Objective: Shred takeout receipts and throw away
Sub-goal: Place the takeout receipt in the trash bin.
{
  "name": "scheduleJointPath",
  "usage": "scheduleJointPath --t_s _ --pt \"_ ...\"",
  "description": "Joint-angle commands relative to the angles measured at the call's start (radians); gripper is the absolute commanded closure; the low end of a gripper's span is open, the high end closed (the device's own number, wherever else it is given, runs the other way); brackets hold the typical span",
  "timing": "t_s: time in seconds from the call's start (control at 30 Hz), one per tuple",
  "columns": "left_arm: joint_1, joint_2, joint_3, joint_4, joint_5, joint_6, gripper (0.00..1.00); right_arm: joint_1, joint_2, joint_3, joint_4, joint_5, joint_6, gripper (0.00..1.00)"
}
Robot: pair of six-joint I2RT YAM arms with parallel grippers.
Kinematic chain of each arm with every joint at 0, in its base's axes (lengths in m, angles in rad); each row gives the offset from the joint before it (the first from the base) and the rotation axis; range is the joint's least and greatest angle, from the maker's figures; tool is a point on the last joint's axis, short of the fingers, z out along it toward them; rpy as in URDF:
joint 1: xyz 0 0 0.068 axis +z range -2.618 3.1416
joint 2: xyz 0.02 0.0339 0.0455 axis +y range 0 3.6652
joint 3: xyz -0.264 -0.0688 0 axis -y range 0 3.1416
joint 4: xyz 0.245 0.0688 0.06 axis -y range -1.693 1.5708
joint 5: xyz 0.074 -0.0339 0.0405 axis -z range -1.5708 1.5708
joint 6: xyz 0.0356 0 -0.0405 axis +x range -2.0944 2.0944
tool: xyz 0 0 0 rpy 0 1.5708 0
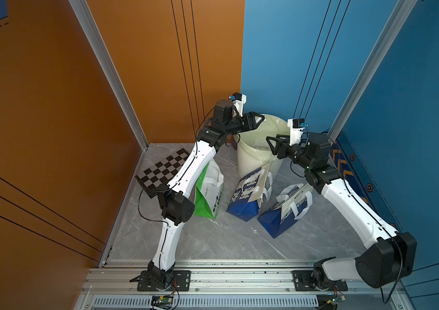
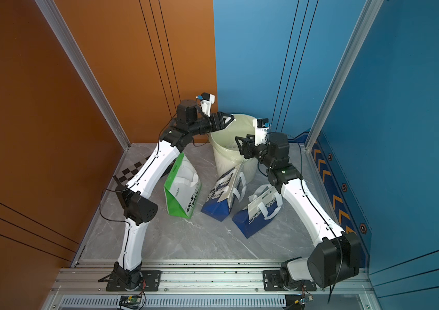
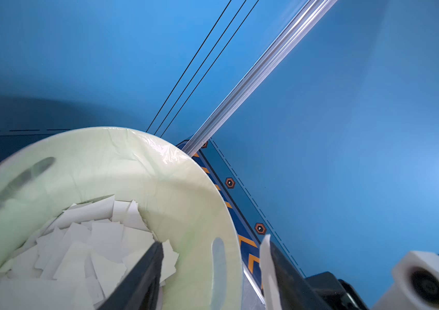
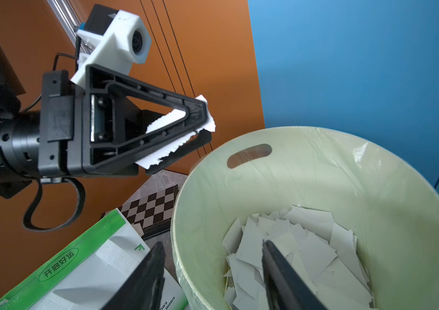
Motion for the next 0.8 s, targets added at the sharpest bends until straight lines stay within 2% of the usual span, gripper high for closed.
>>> scheduleJointPath --t_s 0.0,0.3,0.6,0.77 --pt "-0.013 -0.029 0.002 0.006 0.069 -0.12 0.39 0.03 0.042 0.052 0.081 -0.034 -0.015 0.35" --pt "-0.018 -0.023 -0.007 0.019 0.051 -0.131 0.38 0.054 0.158 0.148 0.182 -0.049 0.073 0.33" --pt "-0.014 -0.018 -0.022 0.021 0.035 -0.123 0.38 0.003 0.232 0.153 0.356 0.1 0.214 0.4" --pt "-0.012 -0.017 -0.019 0.02 0.016 -0.116 0.37 -0.016 0.287 0.191 0.355 0.23 0.235 0.44"
